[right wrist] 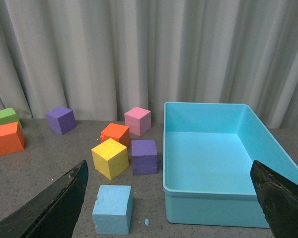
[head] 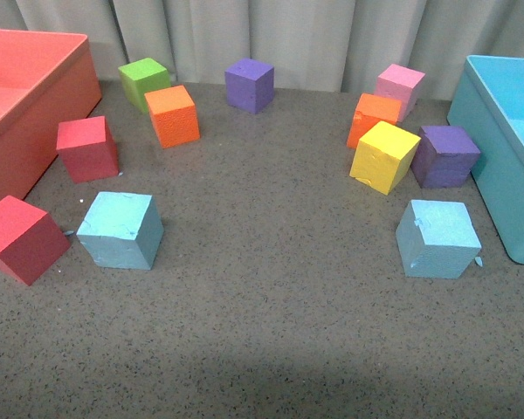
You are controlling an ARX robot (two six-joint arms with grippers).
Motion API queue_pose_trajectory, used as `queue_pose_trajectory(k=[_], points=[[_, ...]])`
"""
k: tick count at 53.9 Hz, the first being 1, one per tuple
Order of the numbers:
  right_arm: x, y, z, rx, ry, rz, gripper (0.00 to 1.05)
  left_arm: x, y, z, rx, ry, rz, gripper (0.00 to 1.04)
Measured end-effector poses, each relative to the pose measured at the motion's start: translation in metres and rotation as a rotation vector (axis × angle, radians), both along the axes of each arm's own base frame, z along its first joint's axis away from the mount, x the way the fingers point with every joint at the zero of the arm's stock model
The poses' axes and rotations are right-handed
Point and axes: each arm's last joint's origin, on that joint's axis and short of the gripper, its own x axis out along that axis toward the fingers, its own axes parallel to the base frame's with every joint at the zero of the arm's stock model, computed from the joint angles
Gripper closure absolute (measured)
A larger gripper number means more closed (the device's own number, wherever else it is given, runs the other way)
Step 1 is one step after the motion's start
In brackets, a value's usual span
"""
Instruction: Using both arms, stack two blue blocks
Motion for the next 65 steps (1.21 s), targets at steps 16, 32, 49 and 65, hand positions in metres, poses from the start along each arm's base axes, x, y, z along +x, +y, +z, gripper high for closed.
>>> queue_pose_trajectory(k=[16,32,49,65], points=[[0.0,0.0,0.0,0.0,0.0,0.0,0.09,0.0,0.0,0.0,0.0,0.0,0.0,0.07],[0.0,0.0,0.0,0.0,0.0,0.0,0.09,0.0,0.0,0.0,0.0,0.0,0.0,0.07],[0.0,0.0,0.0,0.0,0.0,0.0,0.09,0.0,0.0,0.0,0.0,0.0,0.0,0.07],[0.0,0.0,0.0,0.0,0.0,0.0,0.09,0.0,0.0,0.0,0.0,0.0,0.0,0.07]])
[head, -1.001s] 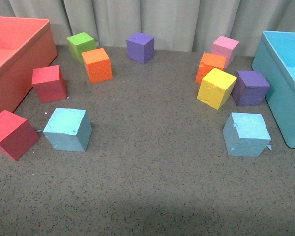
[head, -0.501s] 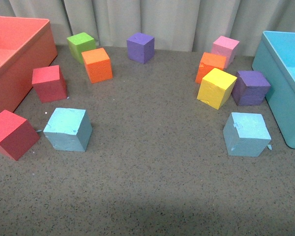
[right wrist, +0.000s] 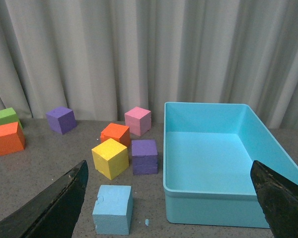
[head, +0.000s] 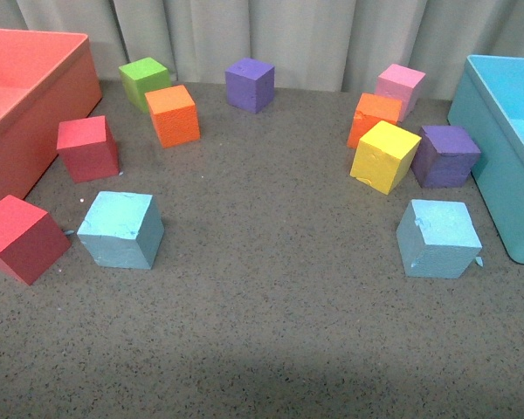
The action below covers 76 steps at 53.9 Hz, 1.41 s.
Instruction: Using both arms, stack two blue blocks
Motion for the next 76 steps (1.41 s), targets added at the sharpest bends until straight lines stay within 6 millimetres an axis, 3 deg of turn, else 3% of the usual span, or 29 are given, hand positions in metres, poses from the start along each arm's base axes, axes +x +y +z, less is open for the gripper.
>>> queue_pose_trajectory(k=[10,15,23,36,45,54,76], points=[[0.0,0.0,0.0,-0.009,0.004,-0.01,0.09,0.0,0.0,0.0,0.0,0.0,0.0,0.07],[0.004,0.001,-0.003,-0.181,0.128,-0.19,0.09,0.0,0.0,0.0,0.0,0.0,0.0,0.07],[0.021,0.003,-0.004,-0.23,0.241,-0.153,0.09,0.0,0.0,0.0,0.0,0.0,0.0,0.07],[0.082,0.012,0.006,-0.104,0.402,-0.018,0.09,0.0,0.0,0.0,0.0,0.0,0.0,0.07],[0.146,0.032,-0.011,0.029,0.721,0.045,0.09,0.0,0.0,0.0,0.0,0.0,0.0,0.07],[0.187,0.049,-0.036,0.092,0.908,0.029,0.09,0.0,0.0,0.0,0.0,0.0,0.0,0.07],[0.23,0.067,-0.075,0.075,1.088,-0.009,0.09,0.0,0.0,0.0,0.0,0.0,0.0,0.07]])
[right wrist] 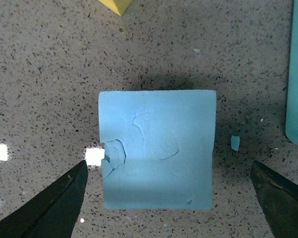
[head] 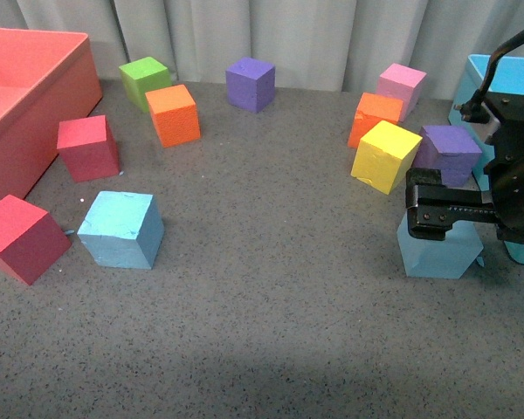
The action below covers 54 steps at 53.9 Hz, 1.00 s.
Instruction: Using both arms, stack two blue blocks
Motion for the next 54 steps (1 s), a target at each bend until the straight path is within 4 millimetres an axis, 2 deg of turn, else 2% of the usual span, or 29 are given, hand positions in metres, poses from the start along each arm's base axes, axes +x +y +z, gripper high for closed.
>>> queue_pose_trajectory(k=[13,23,28,33,44,54], points=[[0.018,0.004,-0.021,-0.03,0.067,0.045,0.1,0.0,0.0,0.0,0.0,0.0,0.0,0.07],[0.021,0.008,-0.027,-0.044,0.089,0.071,0.33,0.0,0.0,0.0,0.0,0.0,0.0,0.07],[0.022,0.011,-0.027,-0.046,0.089,0.077,0.49,0.0,0.0,0.0,0.0,0.0,0.0,0.07],[0.021,0.013,-0.026,-0.049,0.089,0.084,0.57,0.0,0.0,0.0,0.0,0.0,0.0,0.07],[0.019,0.024,-0.018,-0.029,0.071,0.088,0.62,0.0,0.0,0.0,0.0,0.0,0.0,0.07],[0.026,0.057,-0.004,0.012,0.029,0.106,0.63,0.0,0.0,0.0,0.0,0.0,0.0,0.07]])
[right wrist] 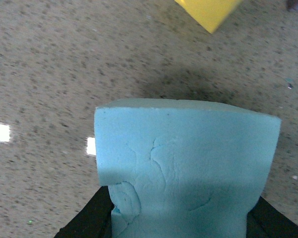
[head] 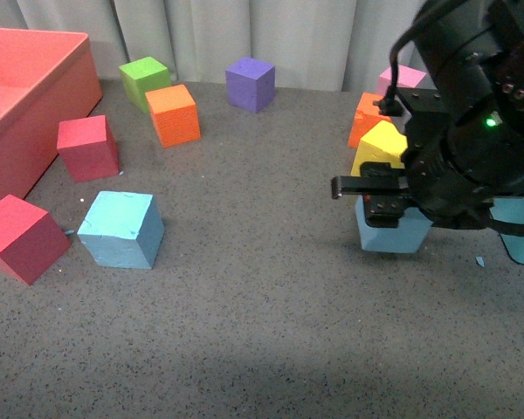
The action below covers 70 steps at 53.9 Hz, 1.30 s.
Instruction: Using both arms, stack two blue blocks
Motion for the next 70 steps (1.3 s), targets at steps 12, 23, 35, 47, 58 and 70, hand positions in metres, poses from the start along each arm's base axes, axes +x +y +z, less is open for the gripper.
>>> queue_pose_trajectory(k=[12,23,35,47,58,70], points=[[0.009,0.035,-0.005,0.016,0.003,0.028,0.64,0.0,0.0,0.0,0.0,0.0,0.0,0.07],[0.017,0.063,-0.012,0.017,0.024,0.061,0.64,0.0,0.0,0.0,0.0,0.0,0.0,0.07],[0.02,0.09,-0.011,0.026,0.025,0.103,0.64,0.0,0.0,0.0,0.0,0.0,0.0,0.07],[0.021,0.098,-0.013,0.018,0.03,0.117,0.64,0.0,0.0,0.0,0.0,0.0,0.0,0.07],[0.021,0.098,-0.008,0.065,0.005,0.103,0.26,0.0,0.0,0.0,0.0,0.0,0.0,0.07],[0.01,0.084,0.02,0.105,-0.107,0.071,0.1,0.0,0.0,0.0,0.0,0.0,0.0,0.07]])
